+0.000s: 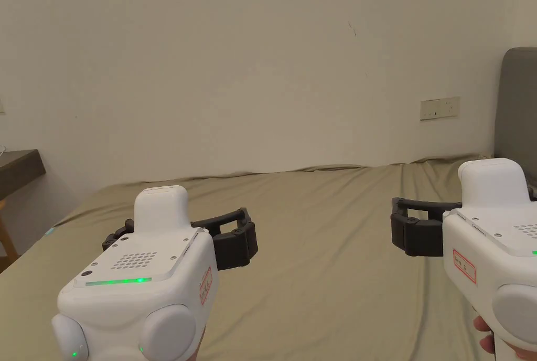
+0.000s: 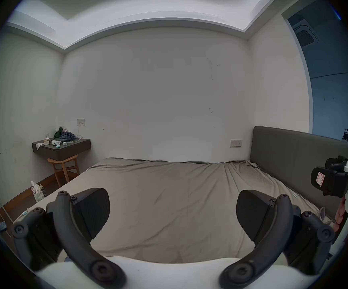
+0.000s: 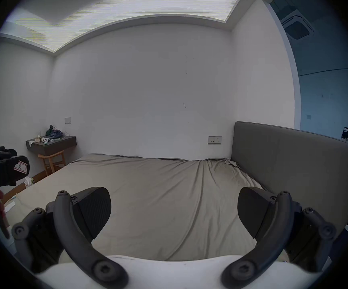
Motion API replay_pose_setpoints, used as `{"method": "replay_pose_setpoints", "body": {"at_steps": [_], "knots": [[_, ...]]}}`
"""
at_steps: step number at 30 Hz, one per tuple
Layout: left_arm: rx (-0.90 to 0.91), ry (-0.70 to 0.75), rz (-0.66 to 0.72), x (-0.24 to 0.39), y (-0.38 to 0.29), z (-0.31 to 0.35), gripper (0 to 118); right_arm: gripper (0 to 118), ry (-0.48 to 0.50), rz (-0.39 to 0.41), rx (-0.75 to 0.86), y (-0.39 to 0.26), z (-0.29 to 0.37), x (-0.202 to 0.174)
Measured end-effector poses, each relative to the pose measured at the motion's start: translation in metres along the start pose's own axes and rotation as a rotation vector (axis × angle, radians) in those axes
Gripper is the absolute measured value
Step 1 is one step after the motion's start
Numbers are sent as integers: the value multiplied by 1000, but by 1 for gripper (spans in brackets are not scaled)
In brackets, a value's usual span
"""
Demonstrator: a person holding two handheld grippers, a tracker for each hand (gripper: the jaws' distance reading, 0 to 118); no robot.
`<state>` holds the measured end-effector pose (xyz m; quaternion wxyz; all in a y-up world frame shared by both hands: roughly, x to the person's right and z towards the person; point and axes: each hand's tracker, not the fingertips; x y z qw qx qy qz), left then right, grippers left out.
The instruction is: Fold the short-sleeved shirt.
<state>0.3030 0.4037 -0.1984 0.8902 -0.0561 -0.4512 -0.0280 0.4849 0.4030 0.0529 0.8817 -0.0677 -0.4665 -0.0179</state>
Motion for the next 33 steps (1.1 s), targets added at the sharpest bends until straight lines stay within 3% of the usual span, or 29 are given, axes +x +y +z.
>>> {"method": "replay_pose_setpoints", "body": {"at_steps": [16, 24, 33], "knots": [[-8, -6, 8, -1, 1, 1, 118, 118, 8, 4, -2, 2, 0, -4], [-16, -3, 0, -1, 1, 2, 118, 118, -72, -14, -20, 4, 0, -9], [-16, 1, -3, -2, 3, 3, 118, 118, -38, -40, -19, 5, 2, -9]]}}
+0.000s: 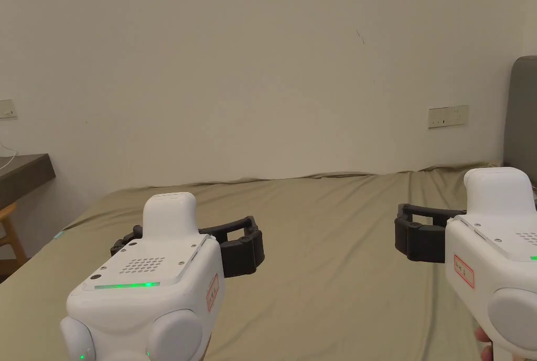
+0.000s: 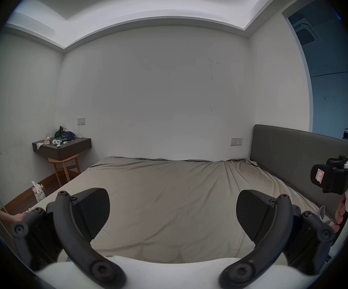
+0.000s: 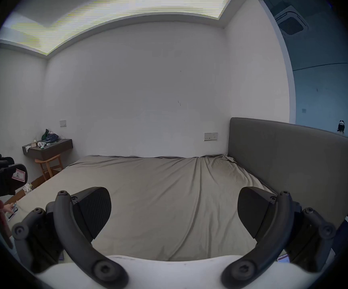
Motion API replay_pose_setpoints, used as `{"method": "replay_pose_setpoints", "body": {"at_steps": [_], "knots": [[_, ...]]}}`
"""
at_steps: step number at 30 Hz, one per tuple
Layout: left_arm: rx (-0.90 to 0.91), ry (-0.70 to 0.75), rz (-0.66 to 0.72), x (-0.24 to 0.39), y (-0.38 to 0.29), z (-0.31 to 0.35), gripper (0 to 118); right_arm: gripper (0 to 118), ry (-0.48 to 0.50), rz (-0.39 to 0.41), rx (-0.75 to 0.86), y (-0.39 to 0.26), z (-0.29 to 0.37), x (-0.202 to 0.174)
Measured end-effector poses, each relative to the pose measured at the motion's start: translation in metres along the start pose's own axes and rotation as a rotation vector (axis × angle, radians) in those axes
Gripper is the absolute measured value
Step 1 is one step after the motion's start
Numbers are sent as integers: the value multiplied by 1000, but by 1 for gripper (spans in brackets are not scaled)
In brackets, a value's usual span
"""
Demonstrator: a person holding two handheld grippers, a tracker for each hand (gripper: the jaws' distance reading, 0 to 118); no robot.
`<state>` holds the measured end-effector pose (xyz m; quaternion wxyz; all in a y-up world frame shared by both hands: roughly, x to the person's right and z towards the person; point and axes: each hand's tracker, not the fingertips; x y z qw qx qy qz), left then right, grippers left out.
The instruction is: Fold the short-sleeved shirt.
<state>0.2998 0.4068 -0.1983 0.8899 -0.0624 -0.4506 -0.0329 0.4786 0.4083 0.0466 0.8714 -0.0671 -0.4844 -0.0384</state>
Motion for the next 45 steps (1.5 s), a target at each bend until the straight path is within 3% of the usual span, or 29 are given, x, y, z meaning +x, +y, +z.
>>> {"method": "replay_pose_setpoints", "body": {"at_steps": [12, 28, 33, 37, 42, 45], "knots": [[-9, 6, 4, -3, 4, 0, 118, 118, -23, 48, -34, 5, -2, -10], [-21, 15, -11, -4, 0, 0, 118, 118, -5, 38, -12, 4, 0, -13], [-22, 18, -3, -6, 0, -1, 118, 118, -129, 45, 83, -1, 2, -17], [-32, 18, -6, -6, -2, -2, 118, 118, -33, -30, -34, 4, -2, -9], [-47, 14, 1, -5, -5, -3, 118, 118, -38, -15, -1, 0, -2, -4], [-49, 17, 2, -6, -5, -3, 118, 118, 8, -1, 16, -1, 1, -3]]}}
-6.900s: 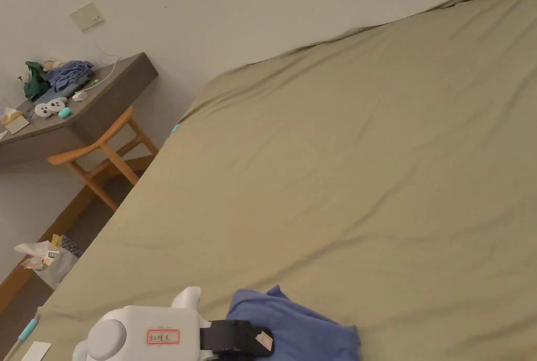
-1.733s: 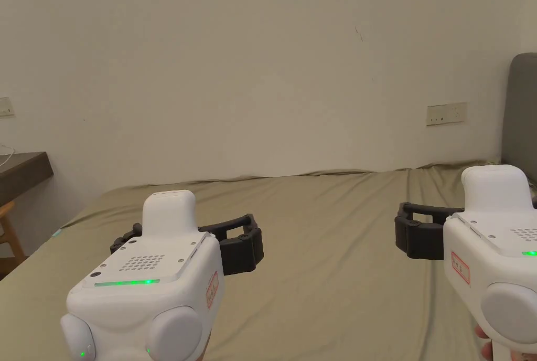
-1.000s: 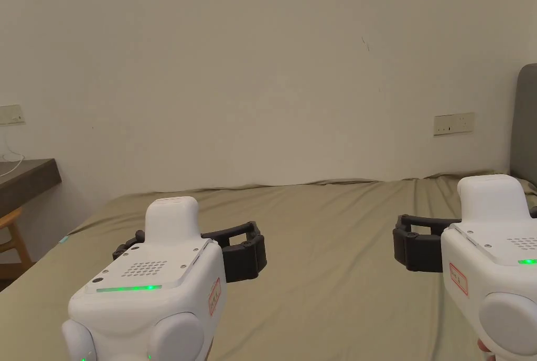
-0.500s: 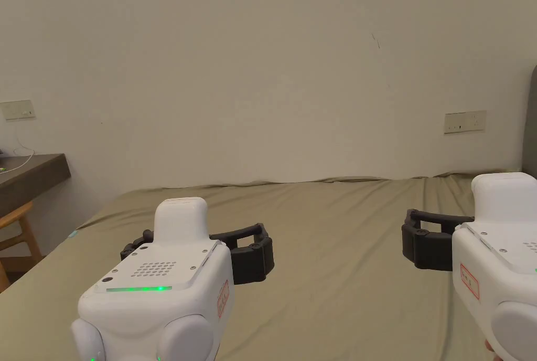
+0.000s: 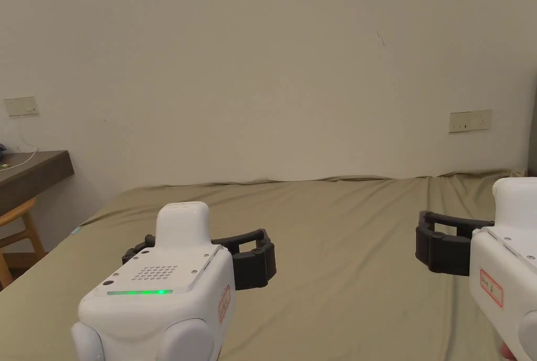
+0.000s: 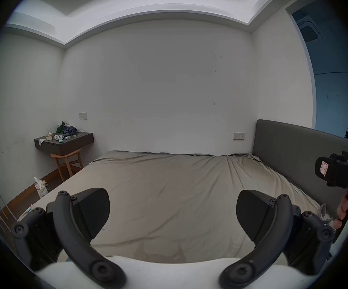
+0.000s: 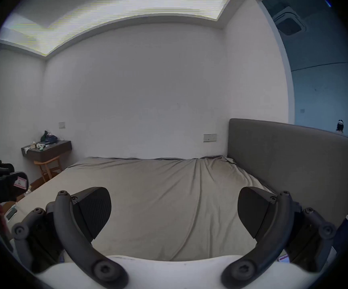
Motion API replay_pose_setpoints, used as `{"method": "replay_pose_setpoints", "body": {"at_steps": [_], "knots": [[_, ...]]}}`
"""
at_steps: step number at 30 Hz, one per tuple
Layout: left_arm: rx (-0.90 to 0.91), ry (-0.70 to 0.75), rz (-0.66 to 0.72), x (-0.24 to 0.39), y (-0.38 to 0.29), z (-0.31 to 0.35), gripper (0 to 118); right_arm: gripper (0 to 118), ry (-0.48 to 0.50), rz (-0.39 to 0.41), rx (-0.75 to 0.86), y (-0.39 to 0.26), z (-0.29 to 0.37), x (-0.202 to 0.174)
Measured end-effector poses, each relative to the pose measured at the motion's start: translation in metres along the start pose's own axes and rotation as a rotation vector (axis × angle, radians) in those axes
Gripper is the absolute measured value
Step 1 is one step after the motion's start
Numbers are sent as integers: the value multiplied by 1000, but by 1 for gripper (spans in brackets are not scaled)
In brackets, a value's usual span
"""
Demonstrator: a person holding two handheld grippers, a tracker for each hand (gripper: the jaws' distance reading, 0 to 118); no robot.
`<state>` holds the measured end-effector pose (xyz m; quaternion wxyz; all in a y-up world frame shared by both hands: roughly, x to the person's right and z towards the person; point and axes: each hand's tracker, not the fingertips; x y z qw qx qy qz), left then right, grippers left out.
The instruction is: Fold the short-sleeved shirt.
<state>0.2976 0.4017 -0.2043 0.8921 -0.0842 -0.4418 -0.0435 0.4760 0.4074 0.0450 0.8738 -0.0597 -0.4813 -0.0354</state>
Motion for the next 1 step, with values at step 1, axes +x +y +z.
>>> {"method": "replay_pose_setpoints", "body": {"at_steps": [1], "knots": [[1, 4, 0, 0, 0, 0, 118, 118, 18, -1, 5, 0, 2, 0]]}}
